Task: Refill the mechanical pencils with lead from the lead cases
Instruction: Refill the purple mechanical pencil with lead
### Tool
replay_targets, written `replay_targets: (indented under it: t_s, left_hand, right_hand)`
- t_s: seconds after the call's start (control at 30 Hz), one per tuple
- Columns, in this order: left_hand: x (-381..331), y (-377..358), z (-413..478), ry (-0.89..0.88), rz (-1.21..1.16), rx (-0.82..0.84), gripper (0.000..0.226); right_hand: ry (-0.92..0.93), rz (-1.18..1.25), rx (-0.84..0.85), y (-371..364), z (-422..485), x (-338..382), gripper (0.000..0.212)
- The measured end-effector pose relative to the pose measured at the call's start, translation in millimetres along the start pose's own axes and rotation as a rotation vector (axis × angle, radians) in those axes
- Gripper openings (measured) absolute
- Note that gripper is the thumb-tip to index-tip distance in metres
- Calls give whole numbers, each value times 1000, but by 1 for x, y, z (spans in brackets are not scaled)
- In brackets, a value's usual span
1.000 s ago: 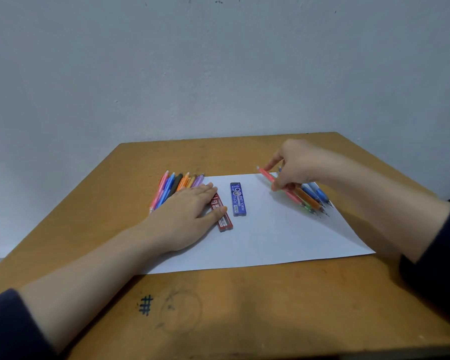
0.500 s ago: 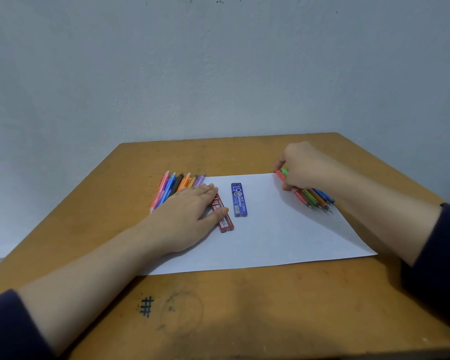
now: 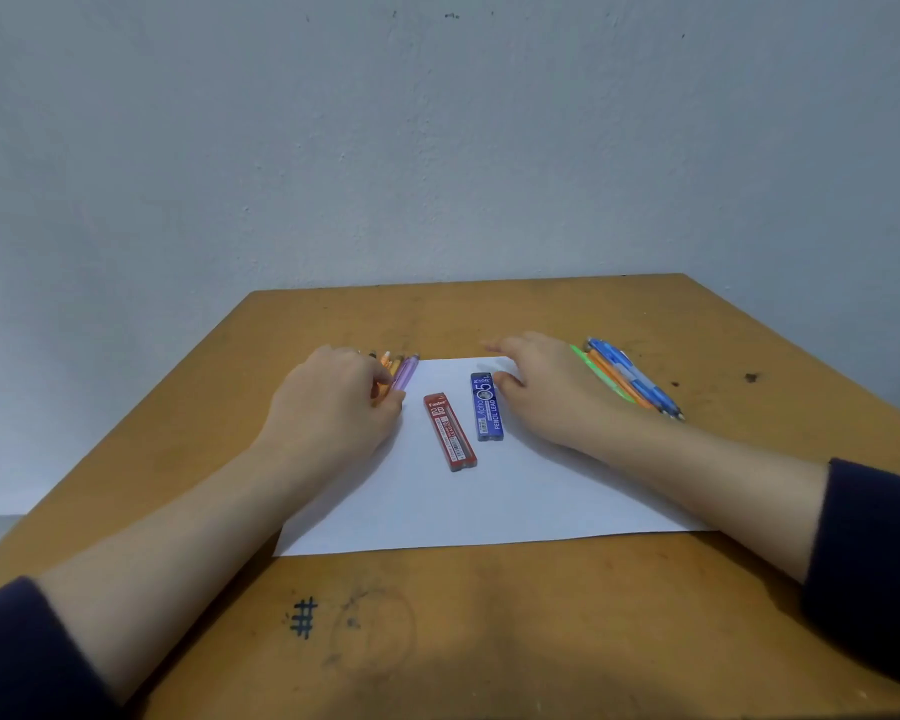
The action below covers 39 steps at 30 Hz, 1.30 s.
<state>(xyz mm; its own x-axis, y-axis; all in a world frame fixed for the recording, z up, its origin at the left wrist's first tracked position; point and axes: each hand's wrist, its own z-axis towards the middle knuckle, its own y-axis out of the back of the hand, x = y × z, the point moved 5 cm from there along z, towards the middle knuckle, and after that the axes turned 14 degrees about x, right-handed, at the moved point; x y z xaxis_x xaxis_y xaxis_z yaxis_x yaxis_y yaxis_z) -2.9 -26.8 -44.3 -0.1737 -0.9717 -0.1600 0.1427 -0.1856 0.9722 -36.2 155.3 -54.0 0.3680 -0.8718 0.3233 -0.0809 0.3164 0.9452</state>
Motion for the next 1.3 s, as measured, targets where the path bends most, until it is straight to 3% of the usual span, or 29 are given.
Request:
replay_targets:
  t_s: [0.2,0.43,0.6,0.77,1.13,1.3]
  left_hand:
    - [-5,-1,1,14,62,5,27]
    - [-5,-6,7,33,121,6,28]
    - [-8,-2,4,30,48,-99,26]
    - [-10,0,2,-29,-47,-197,23]
    - [-14,10,-4,-404,-238,-382,29]
    - [-13,12,-6,-483,-288,-386,32]
  right_hand:
    - [-23,-36,162,-19,4,0,41]
    - [-9,-41,169,-18,1,4,40]
    - [7,43,136,-15,0,4,38]
    - [39,110,-21,-3,1,3,40]
    - [238,432,-451,17,-2,-5,42]
    - [347,336,-552,25,-5,-3,26]
